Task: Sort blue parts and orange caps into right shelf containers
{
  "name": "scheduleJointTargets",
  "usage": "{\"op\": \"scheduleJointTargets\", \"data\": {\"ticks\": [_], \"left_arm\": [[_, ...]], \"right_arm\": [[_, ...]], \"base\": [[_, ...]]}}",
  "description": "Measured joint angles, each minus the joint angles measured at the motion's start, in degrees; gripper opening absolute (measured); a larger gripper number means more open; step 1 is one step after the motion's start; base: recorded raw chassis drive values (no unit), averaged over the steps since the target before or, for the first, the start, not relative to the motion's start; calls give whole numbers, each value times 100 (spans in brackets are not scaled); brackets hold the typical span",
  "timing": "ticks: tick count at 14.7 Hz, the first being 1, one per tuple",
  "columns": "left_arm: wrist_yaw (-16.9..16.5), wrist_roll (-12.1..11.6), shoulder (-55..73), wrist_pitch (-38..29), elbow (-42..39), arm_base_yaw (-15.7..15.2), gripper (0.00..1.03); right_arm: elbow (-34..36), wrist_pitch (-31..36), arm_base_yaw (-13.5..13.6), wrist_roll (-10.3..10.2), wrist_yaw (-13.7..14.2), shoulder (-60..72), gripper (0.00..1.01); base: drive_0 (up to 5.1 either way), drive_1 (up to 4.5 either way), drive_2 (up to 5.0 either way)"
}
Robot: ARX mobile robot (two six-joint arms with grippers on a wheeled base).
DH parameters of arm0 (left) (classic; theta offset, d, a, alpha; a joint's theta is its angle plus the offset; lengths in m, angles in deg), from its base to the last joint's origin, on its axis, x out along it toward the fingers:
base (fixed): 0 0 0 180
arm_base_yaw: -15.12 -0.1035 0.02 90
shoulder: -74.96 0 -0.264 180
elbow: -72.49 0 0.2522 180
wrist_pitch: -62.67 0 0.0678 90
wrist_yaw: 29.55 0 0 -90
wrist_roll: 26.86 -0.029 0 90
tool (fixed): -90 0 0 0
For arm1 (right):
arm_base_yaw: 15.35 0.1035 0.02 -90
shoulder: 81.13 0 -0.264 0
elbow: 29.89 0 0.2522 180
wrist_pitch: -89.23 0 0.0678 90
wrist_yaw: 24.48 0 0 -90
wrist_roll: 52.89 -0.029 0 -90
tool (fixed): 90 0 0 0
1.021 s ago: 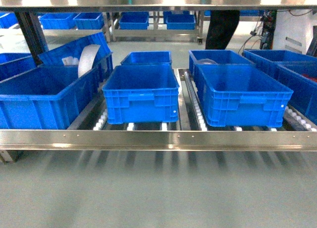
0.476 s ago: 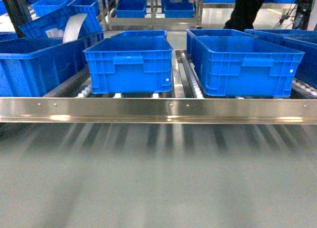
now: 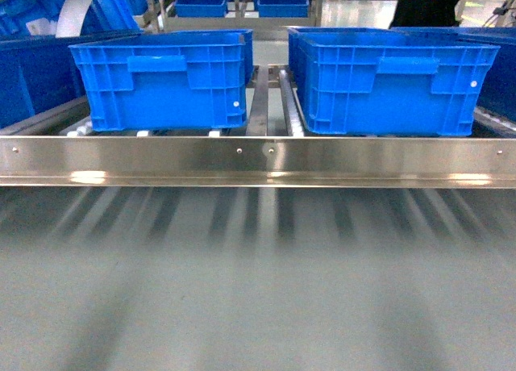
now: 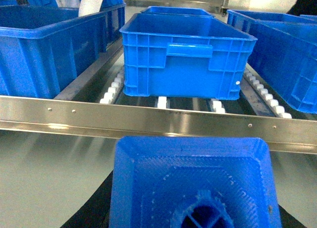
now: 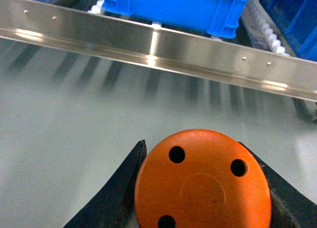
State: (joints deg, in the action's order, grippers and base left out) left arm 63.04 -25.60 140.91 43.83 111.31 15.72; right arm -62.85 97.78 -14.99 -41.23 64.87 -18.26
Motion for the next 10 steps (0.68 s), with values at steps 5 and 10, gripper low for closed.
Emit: {"op": "scheduleJointTargets", "data": {"ticks": [5, 10], "left_arm": [[20, 0, 4, -33, 0, 0, 44], [0, 0, 0, -15, 2, 4, 44]], "right_arm": [[-2, 42, 0, 0, 0, -2, 43], [-2, 26, 0, 0, 4, -4, 43]], "base": [[284, 217, -497], [26, 409, -357]]}}
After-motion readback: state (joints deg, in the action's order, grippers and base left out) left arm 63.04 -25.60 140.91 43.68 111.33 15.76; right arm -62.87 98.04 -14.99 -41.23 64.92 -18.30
